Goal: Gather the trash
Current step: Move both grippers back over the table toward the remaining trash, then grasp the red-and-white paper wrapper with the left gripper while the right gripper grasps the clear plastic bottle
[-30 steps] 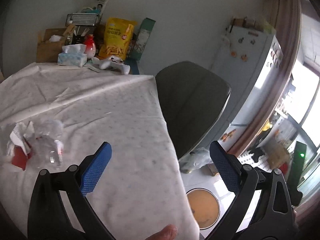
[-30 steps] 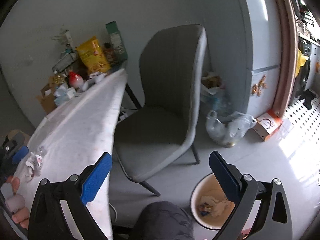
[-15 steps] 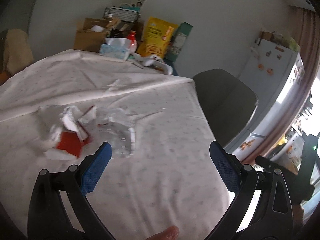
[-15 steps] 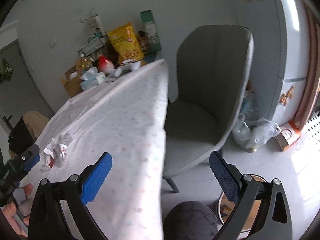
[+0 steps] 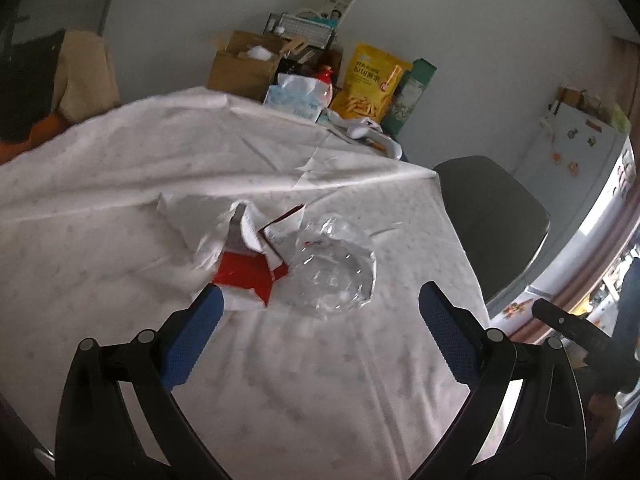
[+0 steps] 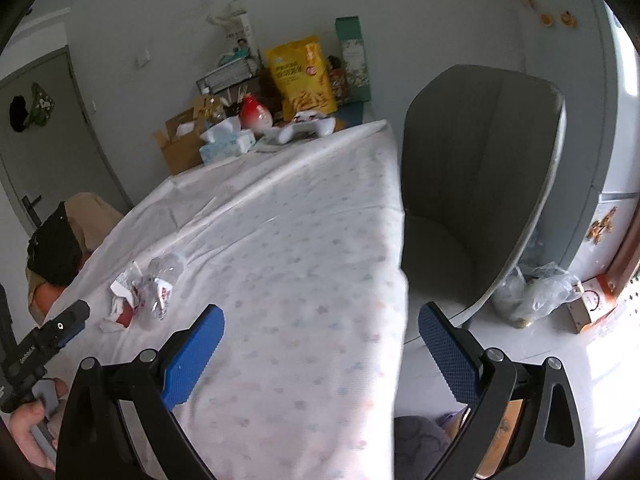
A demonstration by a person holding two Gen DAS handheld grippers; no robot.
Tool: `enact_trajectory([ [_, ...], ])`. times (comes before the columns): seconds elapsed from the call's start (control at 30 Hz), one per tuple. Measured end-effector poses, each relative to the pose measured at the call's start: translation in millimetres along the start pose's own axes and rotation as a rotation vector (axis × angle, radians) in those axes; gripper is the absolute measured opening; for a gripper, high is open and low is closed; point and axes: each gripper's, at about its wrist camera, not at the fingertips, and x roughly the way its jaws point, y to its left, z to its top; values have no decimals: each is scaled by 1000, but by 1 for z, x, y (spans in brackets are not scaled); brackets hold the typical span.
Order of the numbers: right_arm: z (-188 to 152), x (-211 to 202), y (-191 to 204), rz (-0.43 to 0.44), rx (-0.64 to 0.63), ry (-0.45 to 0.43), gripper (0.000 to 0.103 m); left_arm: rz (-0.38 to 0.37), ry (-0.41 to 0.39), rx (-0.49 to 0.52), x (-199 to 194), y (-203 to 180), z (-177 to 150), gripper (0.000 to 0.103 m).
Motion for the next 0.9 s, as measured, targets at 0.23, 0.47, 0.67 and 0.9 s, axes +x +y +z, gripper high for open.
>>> enact_trajectory([
  [0.23,-6,6,22,37,-49,16,95,8,38,-21,10,16,-1,90],
  [0.47,-6,10,27,64,-53,29,95,69,77,-65,27,33,3,73],
  [0.67,-6,10,29,81,-40,29,95,142,86,-67,36,39,5,71],
  [0.9,-5,12,35,96,-48,30,95,163,69,-66,27,44,9,72],
])
